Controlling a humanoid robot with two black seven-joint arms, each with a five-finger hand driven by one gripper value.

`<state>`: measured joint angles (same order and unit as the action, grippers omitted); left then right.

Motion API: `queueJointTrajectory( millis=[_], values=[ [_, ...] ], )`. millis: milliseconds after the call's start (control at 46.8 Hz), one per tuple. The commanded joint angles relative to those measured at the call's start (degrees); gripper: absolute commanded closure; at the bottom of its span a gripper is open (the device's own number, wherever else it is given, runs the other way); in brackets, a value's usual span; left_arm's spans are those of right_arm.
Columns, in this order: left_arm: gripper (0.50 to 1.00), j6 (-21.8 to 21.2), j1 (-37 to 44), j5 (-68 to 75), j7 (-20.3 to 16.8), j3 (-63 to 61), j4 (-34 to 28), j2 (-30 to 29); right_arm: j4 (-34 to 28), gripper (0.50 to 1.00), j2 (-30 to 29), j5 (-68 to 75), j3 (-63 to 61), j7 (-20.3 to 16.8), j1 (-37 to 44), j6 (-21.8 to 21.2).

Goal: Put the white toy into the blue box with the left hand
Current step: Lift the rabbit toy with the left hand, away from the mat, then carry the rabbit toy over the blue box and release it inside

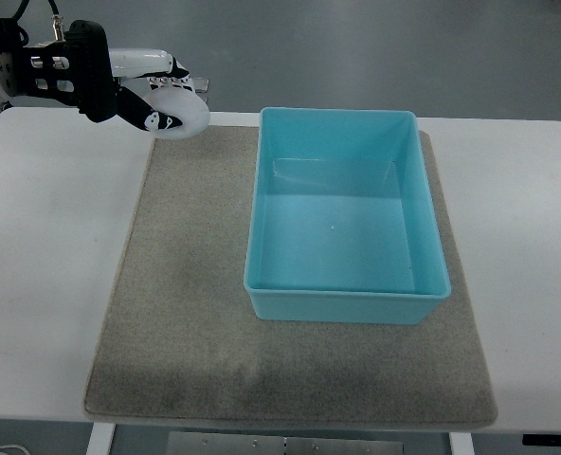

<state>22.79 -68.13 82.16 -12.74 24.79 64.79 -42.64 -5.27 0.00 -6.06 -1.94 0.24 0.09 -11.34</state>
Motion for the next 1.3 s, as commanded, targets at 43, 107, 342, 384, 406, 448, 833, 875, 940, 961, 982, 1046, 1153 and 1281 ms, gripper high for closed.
queueJointTrajectory(
  millis=[43, 107, 342, 384, 406, 448, 833, 875, 940, 961, 982, 1046, 1153, 1281],
  values=[
    [1.000, -0.81, -2.00, 0.01, 0.00, -0.01, 0.08, 0.19, 0.00, 0.564, 0.00, 0.00, 0.00, 0.02, 0.00, 0.00],
    [1.000, -1.25, -2.88, 0.01, 0.00, -0.01, 0.08, 0.71, 0.00, 0.564, 0.00, 0.00, 0.00, -0.07, 0.00, 0.00],
    [1.000, -1.34, -5.43, 0.01, 0.08, -0.09, 0.60, 3.26, 0.00, 0.564, 0.00, 0.00, 0.00, -0.07, 0.00, 0.00],
    [1.000, -1.34, -5.61, 0.01, 0.17, -0.18, 0.95, 3.87, 0.00, 0.564, 0.00, 0.00, 0.00, -0.07, 0.00, 0.00],
    [1.000, -1.34, -5.70, 0.01, 0.17, -0.18, 1.13, 4.14, 0.00, 0.564, 0.00, 0.00, 0.00, 0.02, 0.00, 0.00],
    [1.000, -1.26, -5.70, 0.01, 0.26, -0.44, 1.57, 4.75, 0.00, 0.564, 0.00, 0.00, 0.00, 0.02, 0.00, 0.00],
    [1.000, -1.25, -5.17, 0.28, 1.05, -0.88, 2.01, 12.31, 0.00, 0.564, 0.00, 0.00, 0.00, -0.07, 0.00, 0.00],
    [1.000, -1.25, -5.00, 0.37, 1.05, -0.97, 2.01, 13.19, 0.00, 0.564, 0.00, 0.00, 0.00, -0.07, 0.00, 0.00],
    [1.000, -1.34, -4.82, 0.37, 1.05, -1.15, 1.92, 14.51, 0.00, 0.564, 0.00, 0.00, 0.00, -0.07, 0.00, 0.00],
    [1.000, -1.34, -4.73, 0.37, 1.05, -1.32, 1.92, 14.95, 0.00, 0.564, 0.00, 0.00, 0.00, -0.07, 0.00, 0.00],
    [1.000, -1.34, -4.73, 0.37, 1.14, -1.50, 1.84, 15.30, 0.00, 0.564, 0.00, 0.00, 0.00, 0.02, 0.00, 0.00],
    [1.000, -1.43, -4.73, 0.37, 1.14, -2.46, 1.57, 16.00, 0.00, 0.564, 0.00, 0.00, 0.00, -0.07, 0.00, 0.00],
    [1.000, -1.87, -4.65, 0.28, 1.05, -3.87, 1.05, 17.59, 0.00, 0.564, 0.00, 0.00, 0.00, -0.07, 0.00, 0.00],
    [1.000, -2.57, -4.03, 0.28, 1.14, -5.28, -0.36, 19.70, 0.00, 0.564, 0.00, 0.00, 0.00, -0.07, 0.00, 0.00]
  ],
)
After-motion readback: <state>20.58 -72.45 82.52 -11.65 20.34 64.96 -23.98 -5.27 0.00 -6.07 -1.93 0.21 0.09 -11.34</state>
